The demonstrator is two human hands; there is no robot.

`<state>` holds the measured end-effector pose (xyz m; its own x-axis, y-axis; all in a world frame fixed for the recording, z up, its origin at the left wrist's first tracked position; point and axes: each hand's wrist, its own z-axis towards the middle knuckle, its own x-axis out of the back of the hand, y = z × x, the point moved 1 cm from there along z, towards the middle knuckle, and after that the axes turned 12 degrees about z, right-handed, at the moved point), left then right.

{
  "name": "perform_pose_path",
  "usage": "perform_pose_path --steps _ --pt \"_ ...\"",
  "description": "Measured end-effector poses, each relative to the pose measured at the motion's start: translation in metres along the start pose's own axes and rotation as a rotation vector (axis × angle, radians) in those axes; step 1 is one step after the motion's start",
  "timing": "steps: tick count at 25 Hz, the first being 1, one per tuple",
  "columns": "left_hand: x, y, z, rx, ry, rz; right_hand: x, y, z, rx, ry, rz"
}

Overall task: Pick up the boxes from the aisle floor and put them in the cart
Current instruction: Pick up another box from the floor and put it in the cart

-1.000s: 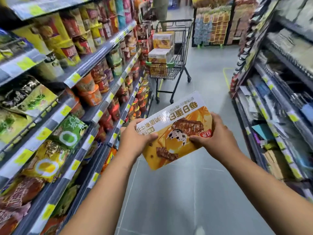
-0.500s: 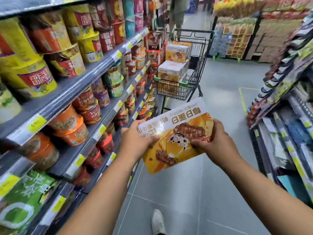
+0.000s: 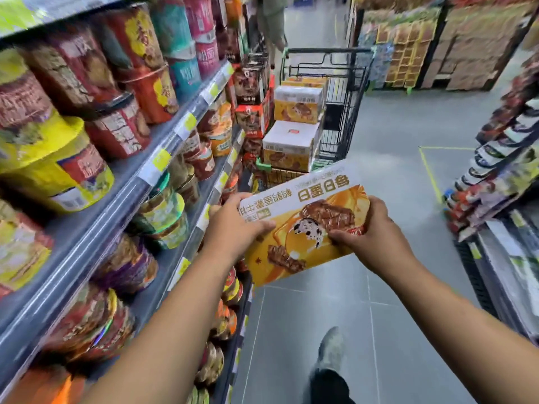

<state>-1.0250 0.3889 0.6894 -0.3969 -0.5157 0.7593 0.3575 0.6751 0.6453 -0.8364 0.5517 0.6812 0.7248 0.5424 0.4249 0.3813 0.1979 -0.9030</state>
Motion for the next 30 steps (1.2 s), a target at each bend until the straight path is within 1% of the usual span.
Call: perform_pose_path --steps 2,4,9,12,15,18,23,25,30 --pt "-0.004 0.015 0.052 -0.026 -0.004 -0.014 -0.007 -0.005 0.056 0.004 -0.010 0.009" --pt "-0.010 0.030 0.104 -0.041 0.031 0.000 -0.014 -0.009 0.112 -0.001 -0.032 0.029" --pt "-0.021 0.061 0.244 -0.016 0.049 0.013 -0.034 -0.028 0.254 -0.009 -0.082 0.034" --pt "-0.028 0.076 0.313 -0.021 0.067 0.053 -0.047 -0.036 0.322 -0.039 -0.092 0.010" --pt "-0.046 0.084 0.403 -0.025 0.059 0.114 -0.066 -0.032 0.400 -0.095 -0.068 -0.002" --pt "-0.068 0.100 0.489 -0.086 0.023 0.131 -0.084 -0.023 0.472 -0.155 -0.010 -0.014" --pt "-0.103 0.124 0.601 -0.149 -0.035 0.159 -0.102 -0.015 0.568 -0.258 0.029 -0.035" --pt "-0.115 0.133 0.639 -0.174 -0.057 0.176 -0.107 -0.009 0.605 -0.285 0.016 -0.043" --pt "-0.150 0.142 0.715 -0.198 -0.030 0.244 -0.112 0.004 0.689 -0.336 -0.061 0.005"
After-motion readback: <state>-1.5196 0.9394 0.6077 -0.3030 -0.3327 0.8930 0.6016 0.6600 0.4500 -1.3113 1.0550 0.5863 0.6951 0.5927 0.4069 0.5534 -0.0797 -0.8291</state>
